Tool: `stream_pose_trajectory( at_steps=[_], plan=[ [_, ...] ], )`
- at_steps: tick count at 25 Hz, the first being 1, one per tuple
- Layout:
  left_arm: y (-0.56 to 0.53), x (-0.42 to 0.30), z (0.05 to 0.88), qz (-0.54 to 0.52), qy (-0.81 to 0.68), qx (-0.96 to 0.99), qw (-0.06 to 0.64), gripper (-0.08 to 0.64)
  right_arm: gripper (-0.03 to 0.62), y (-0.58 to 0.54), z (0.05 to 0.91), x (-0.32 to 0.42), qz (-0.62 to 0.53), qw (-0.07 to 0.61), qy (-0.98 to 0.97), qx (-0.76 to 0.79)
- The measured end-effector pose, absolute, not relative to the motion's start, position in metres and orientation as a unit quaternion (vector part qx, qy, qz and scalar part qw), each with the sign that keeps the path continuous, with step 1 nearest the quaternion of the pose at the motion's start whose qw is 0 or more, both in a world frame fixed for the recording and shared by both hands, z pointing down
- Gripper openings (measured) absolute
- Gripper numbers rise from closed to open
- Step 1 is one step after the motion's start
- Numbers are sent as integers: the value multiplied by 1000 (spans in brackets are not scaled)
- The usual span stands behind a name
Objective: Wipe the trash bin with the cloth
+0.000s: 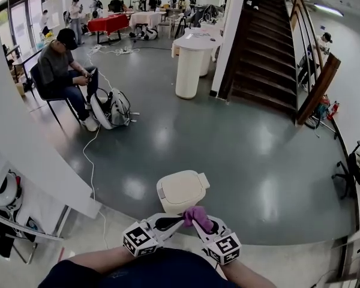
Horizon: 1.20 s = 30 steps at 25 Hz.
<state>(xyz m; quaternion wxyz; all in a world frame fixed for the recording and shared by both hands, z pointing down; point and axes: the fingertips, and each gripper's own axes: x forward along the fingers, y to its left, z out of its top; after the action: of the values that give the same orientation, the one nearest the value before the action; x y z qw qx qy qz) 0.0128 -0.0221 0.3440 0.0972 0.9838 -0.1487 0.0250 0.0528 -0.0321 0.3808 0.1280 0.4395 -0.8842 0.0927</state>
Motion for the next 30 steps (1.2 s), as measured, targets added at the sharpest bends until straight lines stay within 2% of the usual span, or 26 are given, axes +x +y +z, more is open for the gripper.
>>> stream_pose_trajectory(
  at_steps=[8, 30],
  plan=[
    [-15, 12, 344, 28, -148, 985, 84, -3, 73, -18, 380, 41, 107, 103, -887, 436],
    [2, 10, 349, 28, -156, 983, 87, -3, 73, 1, 384, 37, 102, 102, -890, 433]
  ],
)
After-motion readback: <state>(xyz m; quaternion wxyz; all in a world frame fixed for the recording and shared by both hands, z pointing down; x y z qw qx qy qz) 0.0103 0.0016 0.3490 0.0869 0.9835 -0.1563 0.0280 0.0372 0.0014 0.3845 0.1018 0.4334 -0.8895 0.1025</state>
